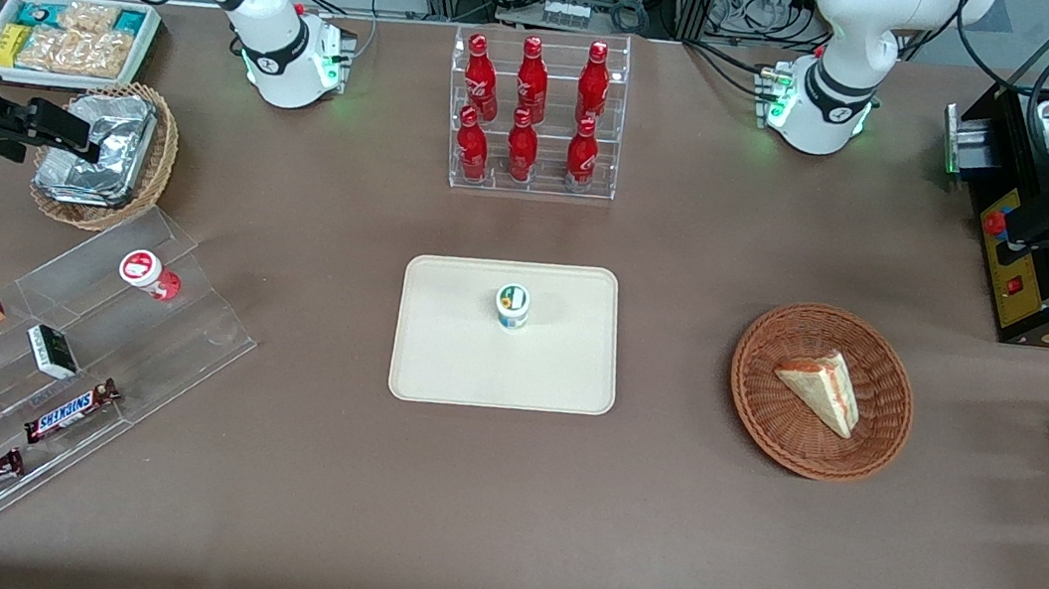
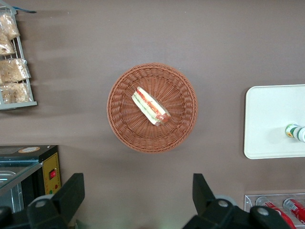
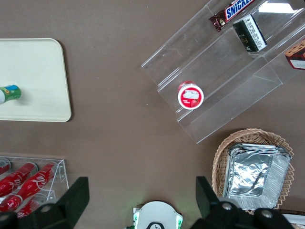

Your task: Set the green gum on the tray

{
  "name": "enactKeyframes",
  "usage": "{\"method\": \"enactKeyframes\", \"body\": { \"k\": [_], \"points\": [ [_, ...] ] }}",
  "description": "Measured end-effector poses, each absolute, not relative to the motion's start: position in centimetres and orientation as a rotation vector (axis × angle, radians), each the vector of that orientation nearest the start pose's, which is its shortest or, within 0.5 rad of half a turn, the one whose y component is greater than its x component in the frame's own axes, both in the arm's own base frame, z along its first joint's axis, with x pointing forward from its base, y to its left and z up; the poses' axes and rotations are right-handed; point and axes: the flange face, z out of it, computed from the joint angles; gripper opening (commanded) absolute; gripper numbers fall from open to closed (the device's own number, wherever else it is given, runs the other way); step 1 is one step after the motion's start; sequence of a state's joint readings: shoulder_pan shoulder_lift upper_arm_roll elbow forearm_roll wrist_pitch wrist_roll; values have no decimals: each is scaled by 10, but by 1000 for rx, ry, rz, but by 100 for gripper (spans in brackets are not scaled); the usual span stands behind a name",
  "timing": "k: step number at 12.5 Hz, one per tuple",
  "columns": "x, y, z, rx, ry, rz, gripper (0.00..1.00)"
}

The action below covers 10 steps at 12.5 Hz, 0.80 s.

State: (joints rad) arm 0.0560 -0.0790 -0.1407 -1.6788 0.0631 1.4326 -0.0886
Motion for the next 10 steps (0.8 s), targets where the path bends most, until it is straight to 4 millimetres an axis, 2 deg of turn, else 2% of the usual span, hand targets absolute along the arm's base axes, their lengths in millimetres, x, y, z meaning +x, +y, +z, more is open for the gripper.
{"method": "enactKeyframes", "body": {
  "k": [2, 6, 10],
  "points": [
    [511, -44, 605, -3045, -21, 244, 99],
    [517, -34, 616, -3062, -55, 211, 99],
    [520, -37, 620, -3085, -50, 196, 99]
  ]
}}
